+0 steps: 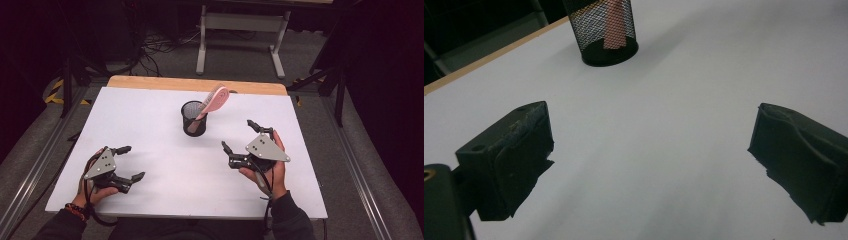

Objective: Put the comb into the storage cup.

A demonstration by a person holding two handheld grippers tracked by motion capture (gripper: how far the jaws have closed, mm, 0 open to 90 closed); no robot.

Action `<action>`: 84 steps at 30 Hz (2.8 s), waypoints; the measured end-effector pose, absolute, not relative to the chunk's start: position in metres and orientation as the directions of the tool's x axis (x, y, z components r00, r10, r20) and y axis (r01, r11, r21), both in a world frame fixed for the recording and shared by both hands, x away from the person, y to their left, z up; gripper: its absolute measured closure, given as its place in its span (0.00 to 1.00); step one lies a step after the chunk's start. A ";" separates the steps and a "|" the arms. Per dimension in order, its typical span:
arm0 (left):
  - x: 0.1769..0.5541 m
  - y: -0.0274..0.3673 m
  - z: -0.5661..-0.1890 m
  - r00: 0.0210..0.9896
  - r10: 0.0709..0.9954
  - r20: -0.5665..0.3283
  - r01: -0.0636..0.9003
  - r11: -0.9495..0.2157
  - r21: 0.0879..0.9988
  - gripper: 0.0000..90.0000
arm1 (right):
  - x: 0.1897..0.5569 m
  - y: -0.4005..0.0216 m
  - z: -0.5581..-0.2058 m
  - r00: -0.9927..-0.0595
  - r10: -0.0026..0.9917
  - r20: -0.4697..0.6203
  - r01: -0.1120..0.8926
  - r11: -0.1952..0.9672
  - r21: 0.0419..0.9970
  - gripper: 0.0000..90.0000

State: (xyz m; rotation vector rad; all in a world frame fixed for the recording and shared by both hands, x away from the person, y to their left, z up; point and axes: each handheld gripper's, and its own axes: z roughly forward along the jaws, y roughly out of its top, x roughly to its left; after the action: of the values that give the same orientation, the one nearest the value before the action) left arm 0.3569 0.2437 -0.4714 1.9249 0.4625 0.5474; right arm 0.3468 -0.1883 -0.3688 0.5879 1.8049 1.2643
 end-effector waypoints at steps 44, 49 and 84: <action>0.357 0.241 -0.472 0.831 0.527 0.178 0.068 -0.414 0.908 0.05 | 0.332 -0.249 -0.434 -0.478 0.782 -0.400 0.022 0.466 0.884 0.07; 0.358 0.240 -0.472 0.833 0.523 0.181 0.067 -0.420 0.905 0.05 | 0.329 -0.258 -0.442 -0.454 0.795 -0.403 0.038 0.469 0.882 0.07; 0.361 0.242 -0.473 0.830 0.530 0.172 0.077 -0.415 0.907 0.06 | 0.325 -0.278 -0.456 -0.440 0.834 -0.334 0.104 0.417 0.903 0.04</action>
State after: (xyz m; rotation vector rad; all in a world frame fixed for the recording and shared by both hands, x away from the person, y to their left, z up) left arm 0.3606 0.2420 -0.4727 1.9545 0.4508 0.5379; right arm 0.3249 -0.2781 -0.4557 0.8058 1.8279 1.0875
